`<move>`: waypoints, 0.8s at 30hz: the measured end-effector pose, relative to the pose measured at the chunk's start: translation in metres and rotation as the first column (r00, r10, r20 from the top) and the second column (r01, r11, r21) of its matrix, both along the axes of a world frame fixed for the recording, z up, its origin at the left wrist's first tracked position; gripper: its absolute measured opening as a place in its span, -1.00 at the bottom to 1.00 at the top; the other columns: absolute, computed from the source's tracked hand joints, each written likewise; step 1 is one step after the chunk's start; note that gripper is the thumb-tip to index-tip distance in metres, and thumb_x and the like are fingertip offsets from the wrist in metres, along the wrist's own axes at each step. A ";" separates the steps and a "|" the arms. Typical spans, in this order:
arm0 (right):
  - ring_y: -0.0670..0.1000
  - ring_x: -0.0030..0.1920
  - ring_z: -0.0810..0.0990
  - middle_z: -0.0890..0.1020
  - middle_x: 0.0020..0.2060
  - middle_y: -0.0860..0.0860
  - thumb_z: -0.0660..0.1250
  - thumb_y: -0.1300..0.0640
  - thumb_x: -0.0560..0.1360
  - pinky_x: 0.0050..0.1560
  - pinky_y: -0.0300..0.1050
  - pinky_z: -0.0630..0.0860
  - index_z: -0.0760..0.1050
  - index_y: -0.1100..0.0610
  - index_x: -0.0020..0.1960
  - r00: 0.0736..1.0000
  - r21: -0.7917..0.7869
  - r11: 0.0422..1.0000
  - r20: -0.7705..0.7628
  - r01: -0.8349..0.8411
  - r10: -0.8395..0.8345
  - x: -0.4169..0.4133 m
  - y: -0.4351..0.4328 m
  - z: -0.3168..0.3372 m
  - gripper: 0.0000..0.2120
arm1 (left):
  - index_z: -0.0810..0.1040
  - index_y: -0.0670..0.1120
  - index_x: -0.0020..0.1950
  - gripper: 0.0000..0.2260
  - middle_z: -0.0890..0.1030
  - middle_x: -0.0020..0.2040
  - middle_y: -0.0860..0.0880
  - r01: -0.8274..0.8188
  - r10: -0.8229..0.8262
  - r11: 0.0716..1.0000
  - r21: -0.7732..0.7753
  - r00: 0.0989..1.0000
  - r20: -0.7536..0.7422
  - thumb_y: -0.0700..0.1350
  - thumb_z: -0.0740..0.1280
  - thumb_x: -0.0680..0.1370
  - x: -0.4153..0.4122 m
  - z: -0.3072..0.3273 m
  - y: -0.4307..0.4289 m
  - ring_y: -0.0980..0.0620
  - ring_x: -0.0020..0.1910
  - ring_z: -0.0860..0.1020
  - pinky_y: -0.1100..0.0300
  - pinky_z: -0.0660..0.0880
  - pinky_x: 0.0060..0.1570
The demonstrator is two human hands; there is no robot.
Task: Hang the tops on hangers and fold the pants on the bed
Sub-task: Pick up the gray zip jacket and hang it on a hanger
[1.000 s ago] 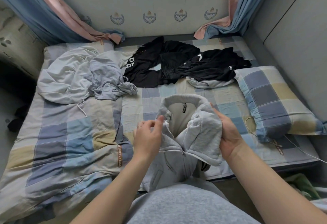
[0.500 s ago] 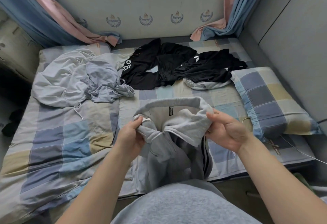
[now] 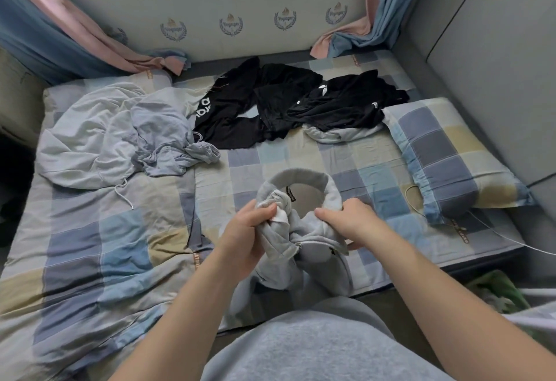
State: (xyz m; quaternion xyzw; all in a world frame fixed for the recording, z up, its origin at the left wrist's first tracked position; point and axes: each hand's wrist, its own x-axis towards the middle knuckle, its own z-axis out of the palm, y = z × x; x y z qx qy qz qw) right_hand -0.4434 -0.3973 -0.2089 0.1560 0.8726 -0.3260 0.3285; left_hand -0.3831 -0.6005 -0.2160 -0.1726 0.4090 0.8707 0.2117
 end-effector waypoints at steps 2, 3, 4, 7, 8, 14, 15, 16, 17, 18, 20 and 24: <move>0.17 -0.05 0.64 0.64 -0.02 0.16 0.33 0.07 0.50 -0.10 0.13 0.68 0.55 0.21 0.03 0.999 0.033 0.999 0.032 0.004 -0.005 0.000 0.002 -0.006 -0.78 | 0.47 -0.22 0.17 -0.65 0.55 -0.12 -0.18 0.046 -0.045 0.999 -0.012 0.998 0.044 -0.20 0.35 0.40 -0.002 -0.005 0.001 -0.10 -0.17 0.58 0.06 0.57 -0.14; 0.19 -0.02 0.63 0.63 -0.01 0.18 0.29 0.13 0.51 -0.08 0.08 0.66 0.53 0.24 0.04 0.999 0.028 0.999 0.039 0.015 -0.016 0.002 0.004 -0.009 -0.80 | 0.46 -0.20 0.16 -0.68 0.53 -0.13 -0.16 0.066 -0.063 0.997 -0.033 0.994 0.088 -0.21 0.35 0.42 -0.004 -0.008 0.003 -0.07 -0.20 0.56 0.09 0.56 -0.19; 0.20 -0.03 0.62 0.62 -0.04 0.17 0.27 0.16 0.52 -0.11 0.02 0.61 0.52 0.24 0.02 0.999 0.014 0.999 0.026 0.043 -0.044 0.007 0.008 -0.011 -0.83 | 0.47 -0.20 0.11 -0.75 0.52 -0.14 -0.16 0.085 -0.071 0.992 -0.091 0.986 0.147 -0.20 0.35 0.46 -0.006 -0.011 0.005 -0.05 -0.23 0.55 0.12 0.54 -0.22; 0.09 -0.25 0.54 0.53 -0.31 0.09 0.27 0.20 0.53 -0.25 -0.06 0.44 0.46 0.16 -0.23 0.978 -0.103 0.974 -0.028 0.204 -0.208 0.031 0.026 -0.016 -0.84 | 0.59 -0.14 -0.09 -0.82 0.59 -0.22 -0.12 0.218 -0.085 0.882 -0.417 0.945 0.315 -0.05 0.34 0.61 -0.016 -0.026 0.011 0.06 -0.33 0.59 0.22 0.50 -0.26; 0.04 -0.32 0.50 0.50 -0.39 0.04 0.27 0.20 0.54 -0.30 -0.11 0.40 0.43 0.12 -0.29 0.969 -0.129 0.963 -0.042 0.235 -0.242 0.042 0.033 -0.014 -0.77 | 0.62 -0.12 -0.09 -0.77 0.64 -0.26 -0.07 0.244 -0.074 0.846 -0.474 0.935 0.348 0.02 0.35 0.61 -0.019 -0.033 0.015 0.09 -0.34 0.61 0.25 0.52 -0.30; -0.04 -0.42 0.34 0.38 -0.51 -0.08 0.29 0.15 0.56 -0.29 -0.07 0.26 0.37 0.04 -0.42 0.922 -0.146 0.930 -0.148 0.337 -0.358 0.110 0.080 -0.006 -0.62 | 0.60 -0.13 0.04 -0.80 0.68 -0.22 -0.11 0.384 -0.145 0.760 -0.524 0.887 0.439 -0.07 0.39 0.48 -0.023 -0.057 0.055 -0.03 -0.31 0.64 0.20 0.52 -0.35; -0.04 -0.41 0.35 0.39 -0.50 -0.07 0.29 0.14 0.57 -0.28 -0.07 0.27 0.38 0.03 -0.42 0.905 -0.148 0.916 -0.160 0.372 -0.393 0.121 0.085 -0.004 -0.62 | 0.60 -0.16 0.00 -0.84 0.66 -0.27 -0.12 0.397 -0.164 0.759 -0.516 0.884 0.438 -0.12 0.37 0.47 -0.022 -0.055 0.063 -0.05 -0.34 0.62 0.20 0.50 -0.37; -0.05 -0.41 0.36 0.40 -0.49 -0.08 0.29 0.13 0.57 -0.28 -0.06 0.29 0.40 0.02 -0.42 0.888 -0.144 0.903 -0.173 0.405 -0.426 0.132 0.091 -0.002 -0.63 | 0.58 -0.18 -0.03 -0.88 0.64 -0.31 -0.12 0.402 -0.180 0.753 -0.521 0.887 0.424 -0.15 0.36 0.48 -0.021 -0.053 0.072 -0.05 -0.37 0.60 0.20 0.48 -0.41; -0.06 -0.41 0.37 0.42 -0.50 -0.11 0.29 0.12 0.57 -0.29 -0.06 0.32 0.42 0.01 -0.41 0.872 -0.139 0.892 -0.192 0.430 -0.450 0.142 0.095 0.000 -0.63 | 0.55 -0.19 -0.03 -0.89 0.62 -0.30 -0.12 0.417 -0.209 0.732 -0.540 0.890 0.405 -0.17 0.36 0.50 -0.019 -0.052 0.080 -0.06 -0.36 0.58 0.19 0.46 -0.42; -0.05 -0.41 0.41 0.47 -0.49 -0.12 0.29 0.12 0.58 -0.30 -0.05 0.36 0.45 0.01 -0.38 0.857 -0.132 0.883 -0.215 0.450 -0.469 0.153 0.099 0.002 -0.65 | 0.53 -0.18 0.01 -0.87 0.61 -0.23 -0.14 0.435 -0.245 0.702 -0.564 0.891 0.382 -0.16 0.36 0.51 -0.016 -0.051 0.088 -0.08 -0.30 0.58 0.17 0.46 -0.40; 0.00 -0.27 0.56 0.63 -0.32 -0.10 0.28 0.12 0.58 -0.18 0.01 0.49 0.58 -0.03 -0.18 0.837 -0.090 0.873 -0.250 0.480 -0.486 0.174 0.106 0.006 -0.80 | 0.48 -0.13 0.07 -0.84 0.59 -0.09 -0.16 0.492 -0.346 0.638 -0.593 0.871 0.350 -0.10 0.36 0.57 -0.004 -0.044 0.106 -0.09 -0.19 0.59 0.10 0.51 -0.34; 0.08 -0.21 0.54 0.60 -0.26 0.03 0.22 0.16 0.60 -0.21 -0.03 0.40 0.55 0.16 -0.06 0.790 -0.062 0.819 -0.228 0.571 -0.568 0.228 0.119 0.007 -0.84 | 0.52 -0.11 0.13 -0.79 0.64 0.02 -0.21 0.637 -0.573 0.508 -0.579 0.752 0.325 -0.02 0.39 0.58 0.042 -0.023 0.139 -0.18 -0.02 0.66 -0.18 0.64 0.03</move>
